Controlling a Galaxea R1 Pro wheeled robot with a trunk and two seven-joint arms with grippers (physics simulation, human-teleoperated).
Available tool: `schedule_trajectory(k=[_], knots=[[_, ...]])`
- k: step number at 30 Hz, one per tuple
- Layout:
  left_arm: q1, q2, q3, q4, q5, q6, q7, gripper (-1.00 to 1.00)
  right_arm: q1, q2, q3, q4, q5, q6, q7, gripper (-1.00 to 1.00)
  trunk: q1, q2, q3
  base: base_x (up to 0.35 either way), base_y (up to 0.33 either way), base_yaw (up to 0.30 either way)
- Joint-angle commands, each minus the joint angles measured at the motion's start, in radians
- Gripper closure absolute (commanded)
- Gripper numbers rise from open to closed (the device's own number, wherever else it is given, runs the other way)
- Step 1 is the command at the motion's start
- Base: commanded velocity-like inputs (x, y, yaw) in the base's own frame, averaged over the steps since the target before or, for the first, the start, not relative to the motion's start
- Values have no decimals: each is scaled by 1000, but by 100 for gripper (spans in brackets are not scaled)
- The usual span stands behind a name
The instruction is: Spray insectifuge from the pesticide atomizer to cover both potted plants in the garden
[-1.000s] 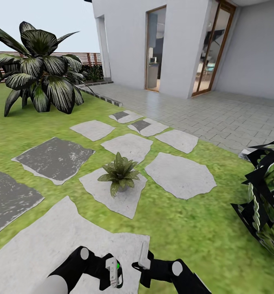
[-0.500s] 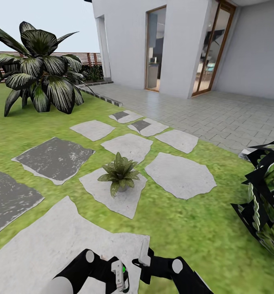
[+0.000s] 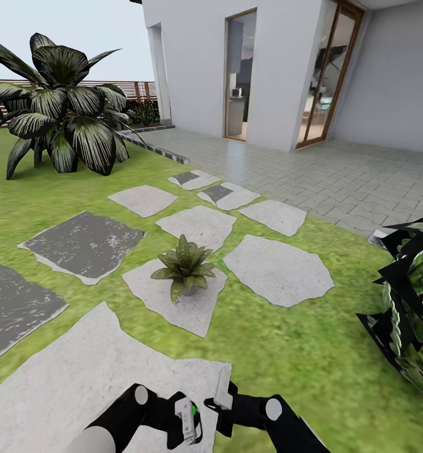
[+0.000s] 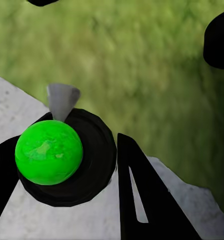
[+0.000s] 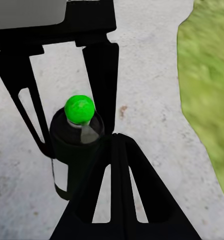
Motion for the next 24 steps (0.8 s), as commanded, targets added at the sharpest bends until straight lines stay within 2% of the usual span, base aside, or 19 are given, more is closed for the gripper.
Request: schedule_trajectory(k=[1, 17, 18, 21, 24], knots=[[0, -2, 8, -1, -9, -4, -4, 100, 0, 1, -2, -1, 6, -4, 2, 100, 0, 0, -1, 0, 0, 0], [0, -14, 11, -16, -6, -6, -3, 100, -1, 1, -2, -1, 6, -3, 2, 100, 0, 0, -1, 0, 0, 0], [-1, -13, 11, -16, -3, -6, -3, 100, -1, 1, -2, -1, 6, -3, 2, 100, 0, 0, -1, 0, 0, 0], [0, -13, 10, -16, 46, -8, -5, 100, -1, 1, -2, -1, 6, -3, 2, 100, 0, 0, -1, 0, 0, 0], [0, -12, 8, -15, 59, -9, -6, 100, -1, 1, -2, -2, 6, -3, 2, 100, 0, 0, -1, 0, 0, 0]])
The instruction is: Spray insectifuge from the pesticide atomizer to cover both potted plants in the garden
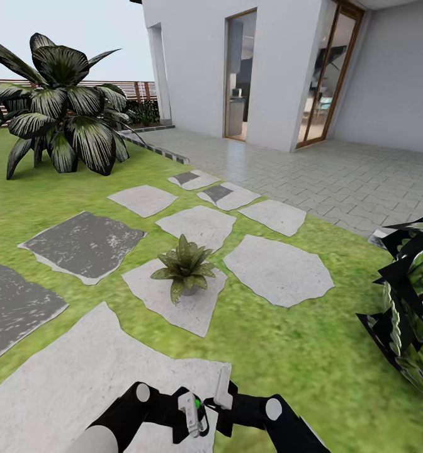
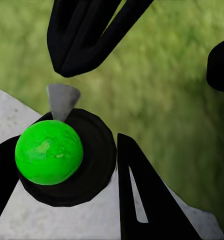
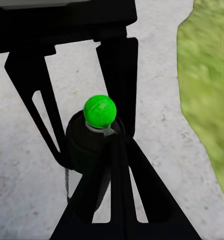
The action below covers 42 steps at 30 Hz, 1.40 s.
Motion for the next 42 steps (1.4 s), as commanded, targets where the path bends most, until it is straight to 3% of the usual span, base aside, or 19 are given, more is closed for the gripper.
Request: schedule_trajectory(k=[1, 22, 28, 32, 37, 38, 42], knots=[[0, -1, 8, -1, -7, -4, -5, 100, 0, 1, -2, -1, 6, -4, 2, 100, 0, 0, -1, 0, 0, 0], [-1, -13, 6, -1, -5, -10, -5, 100, 0, 1, -2, -1, 6, -4, 2, 100, 0, 0, -1, 0, 0, 0], [-2, 3, 1, 6, -14, -9, -4, 100, 0, 1, -2, 0, 6, -4, 2, 100, 0, 0, -1, 0, 0, 0], [-1, 56, -1, 11, -19, -9, -5, 100, 0, 1, -2, -1, 6, -3, 2, 100, 0, 0, -1, 0, 0, 0], [3, 167, 0, 13, -9, -10, -4, 100, 0, 1, -2, -1, 8, -5, 2, 100, 0, 0, -1, 0, 0, 0], [12, 185, 1, 13, -8, -10, -3, 100, 0, 1, -2, 0, 8, -4, 2, -100, 0, 0, -1, 0, 0, 0], [54, 227, 5, 12, -16, -10, -3, 100, 0, 1, -4, 4, 8, -5, 0, -100, 0, 0, -1, 0, 0, 0]])
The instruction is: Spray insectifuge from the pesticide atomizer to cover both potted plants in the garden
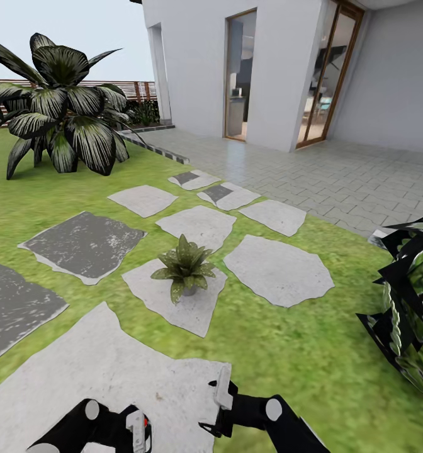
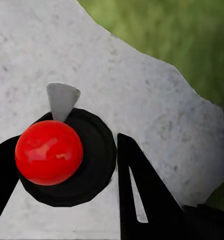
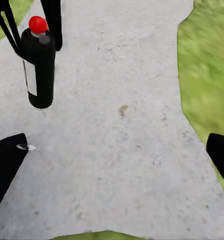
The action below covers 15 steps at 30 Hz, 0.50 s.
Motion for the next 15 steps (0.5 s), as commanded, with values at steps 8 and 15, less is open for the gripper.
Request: schedule_trajectory(k=[8, 15], knots=[[9, 34, 123, 15, 81, -1, 183, 100, 0, -26, -9, 7, 10, -6, -83, -100, 0, 0, -1, 0, 0, 0], [11, 25, 263, 154, 292, -4, 500, 100, 1, -110, -114, 229, 4, -5, -421, -100, 0, 0, -1, 0, 0, 0]])
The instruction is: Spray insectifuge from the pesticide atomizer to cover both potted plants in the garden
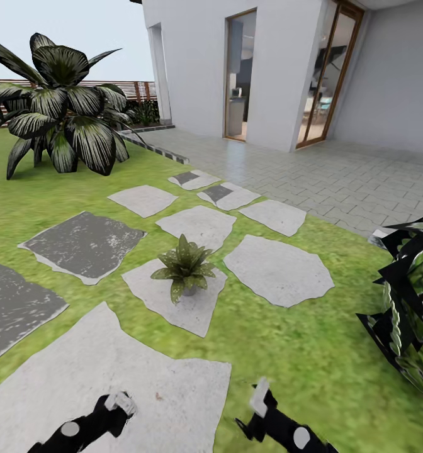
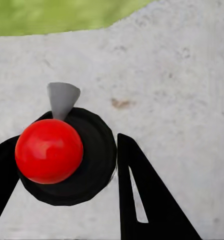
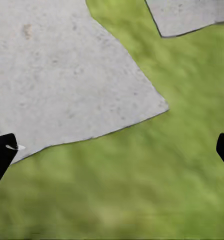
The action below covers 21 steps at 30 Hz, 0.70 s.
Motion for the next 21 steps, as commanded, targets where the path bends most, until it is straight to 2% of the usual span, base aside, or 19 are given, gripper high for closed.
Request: schedule_trajectory(k=[1, 2, 3, 4, 7, 10, 12, 13, 15, 21], knots=[[0, 0, 13, 13, 23, -5, 32, 100, 0, -10, -49, 31, 4, -3, -28, -100, 0, 0, -1, 0, 0, 0], [4, 1, 17, 30, 72, -6, 87, 100, 0, -28, -122, 72, 3, -3, -81, -100, 0, 0, -1, 0, 0, 0], [10, 1, 18, 38, 100, -9, 121, 100, 0, -38, -170, 93, 3, -3, -115, -100, 0, 0, -1, 0, 0, 0], [22, 0, 19, 43, 128, -16, 154, 100, 1, -56, -241, 117, 3, -3, -168, -100, 0, 0, -1, 0, 0, 0], [68, -2, 21, 60, 226, -111, 276, 100, 4, -95, -357, 150, 3, -7, -284, -100, 0, 0, -1, 0, 0, 0], [89, 3, 22, 85, 299, -159, 357, 100, 9, -120, -435, 158, 2, -47, -356, -100, 0, 0, -1, 0, 0, 0], [111, 4, 21, 99, 327, -168, 381, 100, 17, -124, -509, 160, 3, -91, -374, -100, 0, 0, -1, 0, 0, 0], [120, 2, 20, 104, 337, -171, 389, 100, 20, -125, -576, 161, 3, -112, -380, -100, 0, 0, -1, 0, 0, 0], [124, -3, 19, 110, 341, -171, 392, 100, 22, -124, -605, 162, 4, -119, -382, -100, 0, 0, -1, 0, 0, 0], [126, -16, 19, 131, 344, -172, 386, 100, 28, -116, -622, 188, 2, -124, -383, -100, 0, 0, -1, 0, 0, 0]])
